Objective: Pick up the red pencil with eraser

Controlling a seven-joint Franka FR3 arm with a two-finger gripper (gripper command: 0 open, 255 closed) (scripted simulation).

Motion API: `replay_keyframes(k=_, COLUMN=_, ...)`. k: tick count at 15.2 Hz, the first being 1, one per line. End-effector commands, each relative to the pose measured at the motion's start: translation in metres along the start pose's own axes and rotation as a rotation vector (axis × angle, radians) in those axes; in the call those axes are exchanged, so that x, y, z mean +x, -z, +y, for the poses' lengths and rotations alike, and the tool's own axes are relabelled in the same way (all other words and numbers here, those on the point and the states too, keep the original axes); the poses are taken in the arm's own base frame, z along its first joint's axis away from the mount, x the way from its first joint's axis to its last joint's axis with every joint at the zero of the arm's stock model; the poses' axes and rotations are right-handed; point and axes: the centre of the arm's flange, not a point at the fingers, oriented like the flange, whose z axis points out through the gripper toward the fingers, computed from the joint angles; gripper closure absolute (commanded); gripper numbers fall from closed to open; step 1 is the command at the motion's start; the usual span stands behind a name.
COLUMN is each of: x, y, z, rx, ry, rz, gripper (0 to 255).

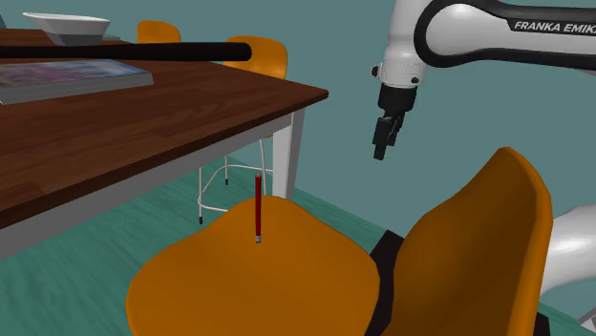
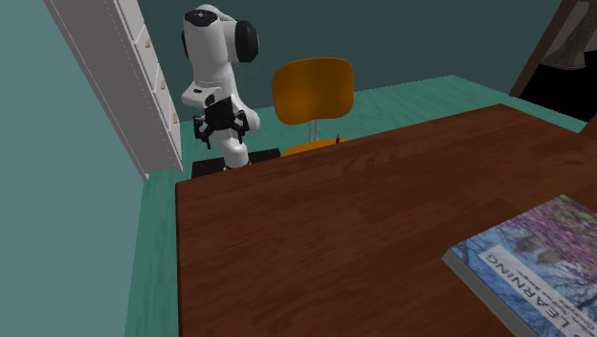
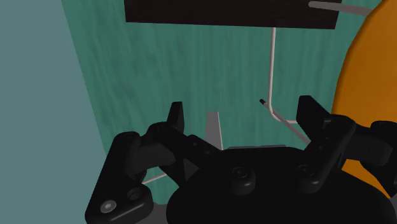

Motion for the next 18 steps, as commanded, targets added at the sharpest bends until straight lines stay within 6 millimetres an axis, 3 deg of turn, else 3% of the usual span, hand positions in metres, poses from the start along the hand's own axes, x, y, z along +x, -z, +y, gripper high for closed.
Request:
replay_keyframes(k=1, x=0.0, y=0.0, z=0.0, rx=0.0, ry=0.0, rz=0.0, gripper=0)
replay_keyframes(k=18, x=0.123, y=0.054, z=-0.199, rx=0.023, ry=0.065, rz=-0.28, gripper=0)
